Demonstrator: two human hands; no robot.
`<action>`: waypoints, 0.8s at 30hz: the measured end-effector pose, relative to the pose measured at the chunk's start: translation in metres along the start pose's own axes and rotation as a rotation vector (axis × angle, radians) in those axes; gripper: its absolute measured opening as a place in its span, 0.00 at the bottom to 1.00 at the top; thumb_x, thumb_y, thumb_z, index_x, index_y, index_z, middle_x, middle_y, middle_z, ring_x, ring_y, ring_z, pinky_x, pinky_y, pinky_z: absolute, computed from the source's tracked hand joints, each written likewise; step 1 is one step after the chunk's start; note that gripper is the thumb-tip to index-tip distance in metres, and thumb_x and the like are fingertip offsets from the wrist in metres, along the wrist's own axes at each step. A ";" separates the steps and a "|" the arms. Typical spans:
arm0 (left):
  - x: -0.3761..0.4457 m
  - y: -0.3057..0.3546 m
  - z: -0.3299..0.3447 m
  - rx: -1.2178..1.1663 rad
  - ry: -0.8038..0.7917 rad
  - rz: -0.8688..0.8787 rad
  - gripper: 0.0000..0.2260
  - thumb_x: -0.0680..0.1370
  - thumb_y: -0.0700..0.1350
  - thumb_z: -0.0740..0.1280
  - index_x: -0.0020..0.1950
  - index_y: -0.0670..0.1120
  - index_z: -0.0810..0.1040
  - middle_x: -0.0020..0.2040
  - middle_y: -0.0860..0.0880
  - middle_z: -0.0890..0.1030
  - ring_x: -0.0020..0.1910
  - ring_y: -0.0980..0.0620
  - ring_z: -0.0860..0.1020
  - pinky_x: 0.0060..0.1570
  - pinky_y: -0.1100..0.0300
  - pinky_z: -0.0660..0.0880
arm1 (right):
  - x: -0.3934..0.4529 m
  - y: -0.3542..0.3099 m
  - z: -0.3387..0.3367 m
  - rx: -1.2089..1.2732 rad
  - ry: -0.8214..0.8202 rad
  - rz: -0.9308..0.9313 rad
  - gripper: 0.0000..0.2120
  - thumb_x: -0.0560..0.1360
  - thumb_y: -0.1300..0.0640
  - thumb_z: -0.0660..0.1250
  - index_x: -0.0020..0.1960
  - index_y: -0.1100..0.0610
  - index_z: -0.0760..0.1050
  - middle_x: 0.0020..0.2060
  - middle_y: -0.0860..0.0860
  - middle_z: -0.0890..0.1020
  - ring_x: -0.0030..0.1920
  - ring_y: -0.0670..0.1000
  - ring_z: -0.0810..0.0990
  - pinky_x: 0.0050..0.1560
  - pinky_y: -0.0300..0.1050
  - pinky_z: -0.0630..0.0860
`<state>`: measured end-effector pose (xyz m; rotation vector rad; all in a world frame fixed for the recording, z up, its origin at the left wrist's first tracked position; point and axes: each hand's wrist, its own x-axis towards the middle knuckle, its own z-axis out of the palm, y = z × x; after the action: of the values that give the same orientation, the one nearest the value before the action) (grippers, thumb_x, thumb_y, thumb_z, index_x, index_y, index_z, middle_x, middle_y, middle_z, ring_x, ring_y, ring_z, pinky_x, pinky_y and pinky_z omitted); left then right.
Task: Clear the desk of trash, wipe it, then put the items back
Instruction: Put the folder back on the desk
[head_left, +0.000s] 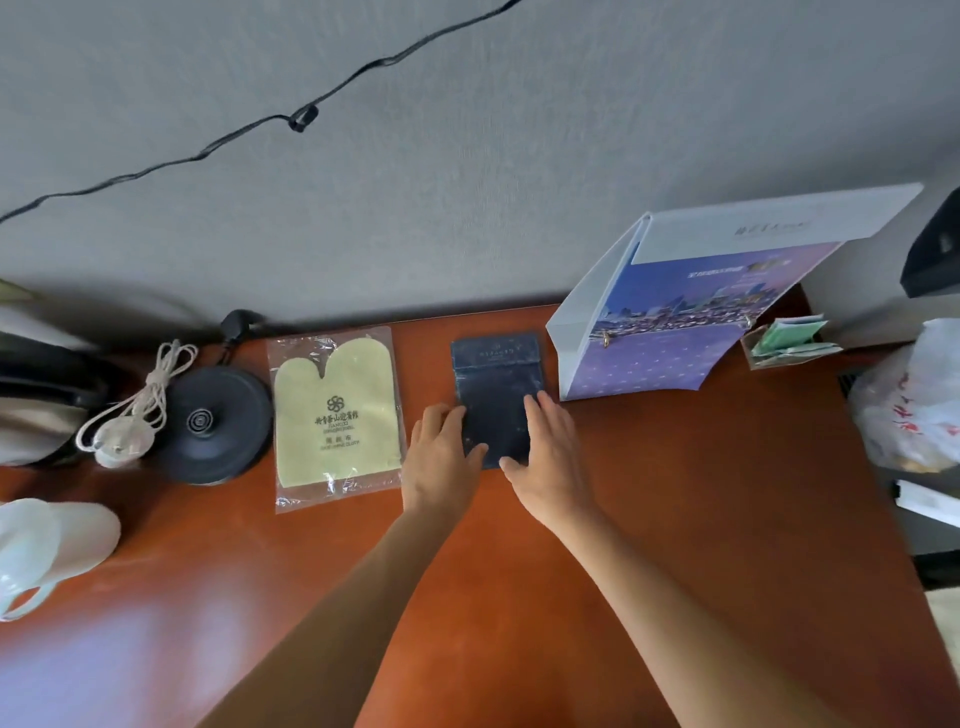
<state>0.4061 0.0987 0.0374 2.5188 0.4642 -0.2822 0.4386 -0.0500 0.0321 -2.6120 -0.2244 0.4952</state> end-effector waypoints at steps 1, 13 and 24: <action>0.000 -0.003 0.002 0.063 -0.016 0.039 0.30 0.80 0.54 0.70 0.80 0.49 0.65 0.76 0.50 0.67 0.74 0.46 0.67 0.71 0.47 0.72 | 0.000 0.002 0.002 -0.033 -0.026 -0.039 0.42 0.77 0.49 0.74 0.82 0.56 0.56 0.82 0.54 0.56 0.82 0.57 0.52 0.81 0.55 0.57; 0.022 0.005 0.009 0.305 -0.133 0.123 0.32 0.84 0.64 0.55 0.84 0.58 0.46 0.85 0.51 0.41 0.83 0.44 0.38 0.80 0.39 0.41 | 0.015 0.006 -0.002 -0.181 0.017 -0.120 0.38 0.77 0.51 0.73 0.81 0.60 0.60 0.82 0.59 0.57 0.82 0.60 0.52 0.81 0.57 0.57; 0.029 0.023 0.021 0.331 -0.144 0.082 0.33 0.83 0.66 0.54 0.84 0.61 0.44 0.85 0.53 0.40 0.82 0.40 0.34 0.77 0.30 0.38 | 0.017 0.018 -0.014 -0.183 0.016 -0.112 0.35 0.81 0.50 0.69 0.82 0.57 0.57 0.83 0.56 0.54 0.83 0.56 0.49 0.80 0.53 0.59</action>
<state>0.4391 0.0759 0.0227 2.8032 0.2738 -0.5434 0.4614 -0.0678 0.0299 -2.7600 -0.4271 0.4320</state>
